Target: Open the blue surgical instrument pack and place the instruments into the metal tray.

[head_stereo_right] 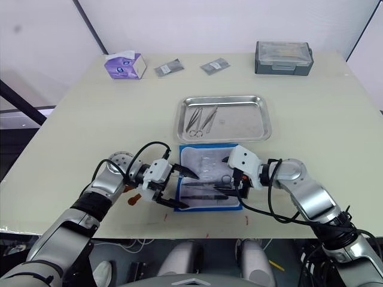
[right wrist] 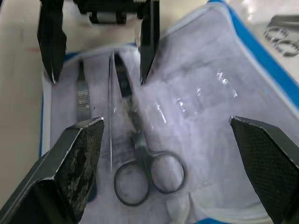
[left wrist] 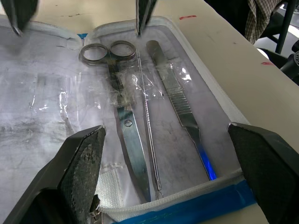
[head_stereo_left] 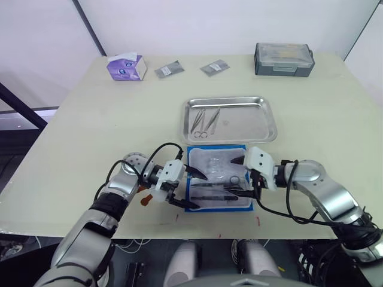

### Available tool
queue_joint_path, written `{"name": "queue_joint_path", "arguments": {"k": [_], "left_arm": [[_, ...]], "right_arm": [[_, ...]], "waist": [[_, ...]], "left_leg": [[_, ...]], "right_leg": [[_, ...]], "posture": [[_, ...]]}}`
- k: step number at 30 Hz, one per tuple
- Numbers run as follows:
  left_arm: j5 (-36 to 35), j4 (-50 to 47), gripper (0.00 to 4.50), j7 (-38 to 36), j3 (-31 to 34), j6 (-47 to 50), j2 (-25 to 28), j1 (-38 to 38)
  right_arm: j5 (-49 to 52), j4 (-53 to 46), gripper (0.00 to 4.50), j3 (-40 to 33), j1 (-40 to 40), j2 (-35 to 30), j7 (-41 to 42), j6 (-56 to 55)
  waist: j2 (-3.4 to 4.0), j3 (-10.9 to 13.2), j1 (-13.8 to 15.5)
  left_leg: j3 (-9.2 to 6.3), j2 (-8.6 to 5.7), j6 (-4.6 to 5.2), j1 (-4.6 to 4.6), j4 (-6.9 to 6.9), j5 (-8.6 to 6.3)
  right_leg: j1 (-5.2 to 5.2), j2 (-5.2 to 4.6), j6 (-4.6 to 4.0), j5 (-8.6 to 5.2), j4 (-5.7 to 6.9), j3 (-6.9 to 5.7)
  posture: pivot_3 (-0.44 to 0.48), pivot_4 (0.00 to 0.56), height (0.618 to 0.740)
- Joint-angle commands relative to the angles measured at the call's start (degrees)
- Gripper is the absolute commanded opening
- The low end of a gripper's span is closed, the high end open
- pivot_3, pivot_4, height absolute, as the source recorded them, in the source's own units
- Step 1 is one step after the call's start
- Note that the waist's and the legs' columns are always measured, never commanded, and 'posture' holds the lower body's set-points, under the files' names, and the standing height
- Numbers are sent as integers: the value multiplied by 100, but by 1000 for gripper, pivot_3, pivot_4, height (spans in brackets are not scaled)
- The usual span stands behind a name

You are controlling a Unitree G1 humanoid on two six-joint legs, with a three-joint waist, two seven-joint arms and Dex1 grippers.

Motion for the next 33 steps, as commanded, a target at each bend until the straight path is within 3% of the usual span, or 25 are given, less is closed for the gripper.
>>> {"name": "queue_joint_path", "arguments": {"k": [1, 17, 21, 25, 33], "left_arm": [[383, 533, 4422, -255, -415, 87, -2, 354], [315, 730, 4422, -255, -491, -140, -15, 329], [321, 753, 4500, -255, -491, -161, -34, 322], [338, 791, 4500, -255, -490, -179, -54, 310], [338, 828, 4500, -255, -488, -189, -72, 299]], "right_arm": [[-351, 40, 4500, 259, -352, -28, -6, 10], [-963, 450, 4500, 737, -642, -81, 370, -316], [-1017, 486, 3430, 788, -714, -69, 484, -271], [-1072, 489, 1533, 821, -752, -74, 567, -238], [-1190, 460, 1533, 954, -861, -25, 717, -90]], "waist": [[2, -3, -8], [19, -22, -66], [22, -28, -81], [29, -40, -87], [35, -54, -89]], "left_leg": [[0, 0, 0, 1, 0, 0], [-1, 0, 1, 2, 0, 0], [-4, 0, 1, 2, 0, 0], [-4, -1, 1, 2, 0, 0], [-4, -1, 1, 2, 0, 0]], "right_leg": [[0, 0, 0, 0, 1, 1], [0, 0, 0, 0, 1, -1], [1, 0, 0, 0, 1, -3], [1, 0, 0, 0, 1, -2], [1, 0, 0, 0, 1, -2]], "posture": [[0, 150, 734], [0, 150, 734], [0, 150, 734], [0, 150, 734], [0, 150, 734]]}}
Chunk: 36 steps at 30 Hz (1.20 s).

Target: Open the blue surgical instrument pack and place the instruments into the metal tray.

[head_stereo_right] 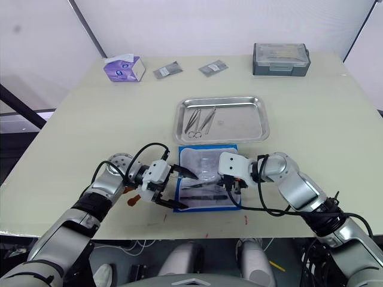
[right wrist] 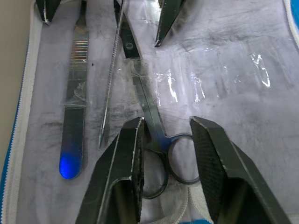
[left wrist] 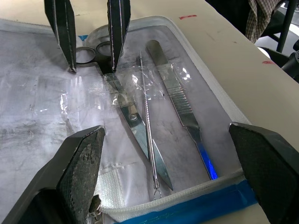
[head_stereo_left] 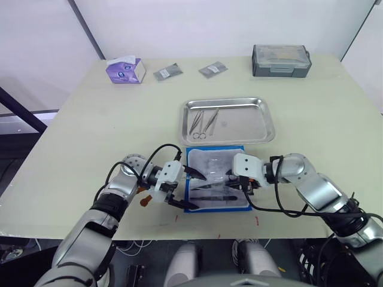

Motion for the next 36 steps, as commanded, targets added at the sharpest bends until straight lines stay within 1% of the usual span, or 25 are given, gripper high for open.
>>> {"name": "queue_joint_path", "arguments": {"k": [1, 7, 9, 12, 15, 16, 17, 24, 29, 36], "left_arm": [[407, 538, 4500, -228, -464, 69, -41, 318], [405, 603, 4500, -228, -465, 74, -69, 294], [410, 617, 4500, -228, -456, 79, -76, 292], [402, 624, 4500, -228, -447, 85, -82, 293], [405, 630, 4500, -228, -436, 93, -89, 293], [404, 629, 4500, -228, -430, 99, -95, 293], [401, 627, 4500, -228, -426, 105, -100, 292], [400, 592, 4500, -228, -408, 162, -116, 308], [421, 529, 4500, -228, -383, 216, -168, 338], [432, 460, 4500, -228, -381, 272, -208, 373]], "right_arm": [[-85, -113, 1533, 91, -104, 23, 75, 121], [-150, -87, 1533, 242, -208, 70, 206, 272], [-267, -24, 1533, 366, -255, -13, 319, 356], [-274, 51, 1533, 344, -242, 16, 292, 424], [-280, 66, 742, 348, -230, 2, 309, 506], [-284, 63, 133, 349, -227, -6, 319, 517], [-284, 56, 55, 348, -226, -11, 330, 522], [-209, -283, 55, 301, -282, -2, 372, 716], [-200, -734, 55, 360, -414, -45, 440, 1109], [-184, -1063, 55, 441, -655, -102, 468, 1495]], "waist": [[0, -3, -1], [3, -19, -2], [7, -25, -2], [8, -32, 2], [8, -38, -2], [9, -41, -4], [8, -45, -4], [6, -48, -1], [6, -48, 0], [5, -47, 5]], "left_leg": [[0, 0, 0, 0, 0, 0], [-1, 0, 0, 0, 0, 0], [-1, 0, 0, 0, 0, 0], [-2, 0, 0, 0, 0, 0], [-2, -1, 0, 1, -1, 0], [-2, -1, 0, 2, -1, 0], [-2, -1, 0, 2, -1, 0], [-3, -2, 1, 2, -1, 0], [-5, -2, 1, 0, -1, -1], [-12, -5, 1, -3, -1, -1]], "right_leg": [[0, 0, 0, 0, 0, 0], [0, 0, 0, 0, -1, -1], [0, 0, 0, 0, -1, -1], [0, 0, 0, 0, -2, -1], [1, -1, 0, 0, -3, -1], [1, -1, 0, 0, -2, -1], [1, -1, 0, 0, -2, -1], [2, -1, 1, -1, -3, -1], [1, -2, 1, -1, -3, -2], [1, -5, 1, -1, -5, -6]], "posture": [[0, 150, 734], [0, 150, 734], [0, 150, 734], [0, 150, 734], [0, 150, 734], [0, 150, 734], [0, 150, 734], [0, 150, 734], [0, 150, 734], [0, 150, 734]]}}
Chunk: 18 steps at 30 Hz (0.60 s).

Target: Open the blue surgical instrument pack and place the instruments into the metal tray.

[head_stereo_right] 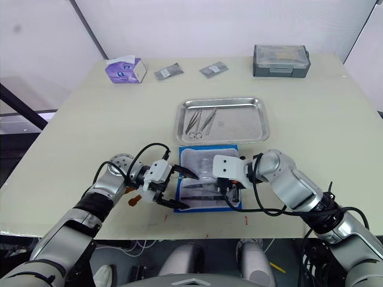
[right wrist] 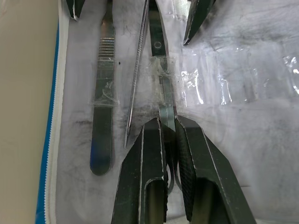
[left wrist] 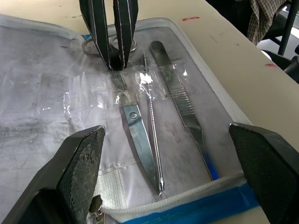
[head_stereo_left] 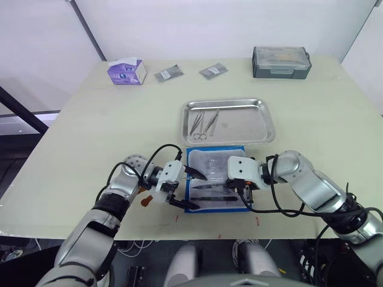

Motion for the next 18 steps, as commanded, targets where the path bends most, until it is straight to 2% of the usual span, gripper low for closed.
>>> {"name": "queue_joint_path", "arguments": {"k": [1, 9, 18], "left_arm": [[434, 335, 4500, -222, -402, 250, -121, 392], [446, 303, 4500, -222, -408, 303, -159, 386], [456, 266, 4500, -222, -405, 334, -179, 412]], "right_arm": [[32, -406, 55, 12, -234, -12, 56, 170], [42, -593, 55, 163, -649, -234, 161, 548], [82, -714, 55, 205, -769, -408, 181, 671]], "waist": [[-1, 1, 0], [-3, 2, 11], [-4, 4, 17]], "left_leg": [[0, 0, 0, 0, 0, 0], [-12, -7, 0, -3, -1, 0], [-13, -13, 1, -4, -2, 0]], "right_leg": [[0, 0, 0, 0, 0, 0], [-1, -7, 4, -3, -2, -3], [-1, -12, 8, -5, -3, -4]], "posture": [[0, 150, 734], [0, 150, 734], [0, 150, 734]]}}
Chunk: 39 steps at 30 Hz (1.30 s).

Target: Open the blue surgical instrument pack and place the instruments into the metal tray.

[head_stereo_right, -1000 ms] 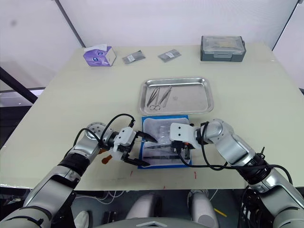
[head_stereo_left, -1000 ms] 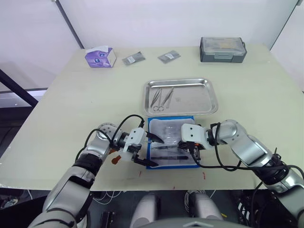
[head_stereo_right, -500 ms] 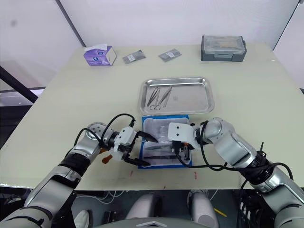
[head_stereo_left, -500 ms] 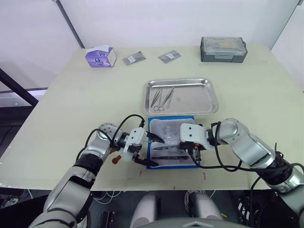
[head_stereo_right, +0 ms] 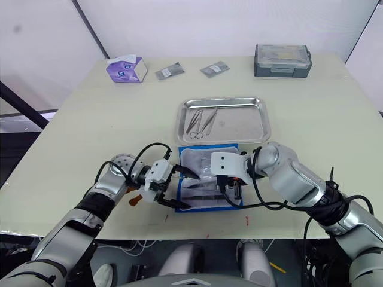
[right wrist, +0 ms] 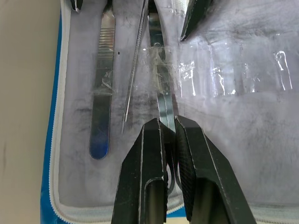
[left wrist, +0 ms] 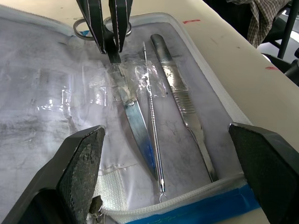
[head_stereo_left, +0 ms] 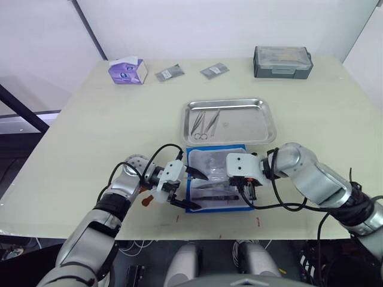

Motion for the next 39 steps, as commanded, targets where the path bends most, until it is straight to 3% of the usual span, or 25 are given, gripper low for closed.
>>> {"name": "queue_joint_path", "arguments": {"k": [1, 28, 39], "left_arm": [[454, 306, 4500, -223, -418, 251, -125, 414], [450, 264, 4500, -223, -547, 528, -125, 411], [428, 261, 4500, -223, -542, 506, -112, 432]], "right_arm": [[70, -366, 55, -140, -203, -82, 48, -1], [601, -934, 55, -964, 70, -1461, 238, 51], [827, -1005, 55, -1762, 790, -2333, 354, -557]], "waist": [[0, 0, 0], [-7, 4, 12], [-18, 11, 17]], "left_leg": [[0, -1, 0, 0, 0, 0], [-5, -10, 5, -1, 0, -3], [0, -12, 7, 0, -3, -4]], "right_leg": [[0, -1, 0, 0, 0, 0], [1, -9, 9, -5, -1, 2], [1, -12, 11, -7, -4, 5]], "posture": [[0, 150, 734], [0, 150, 734], [0, 150, 734]]}}
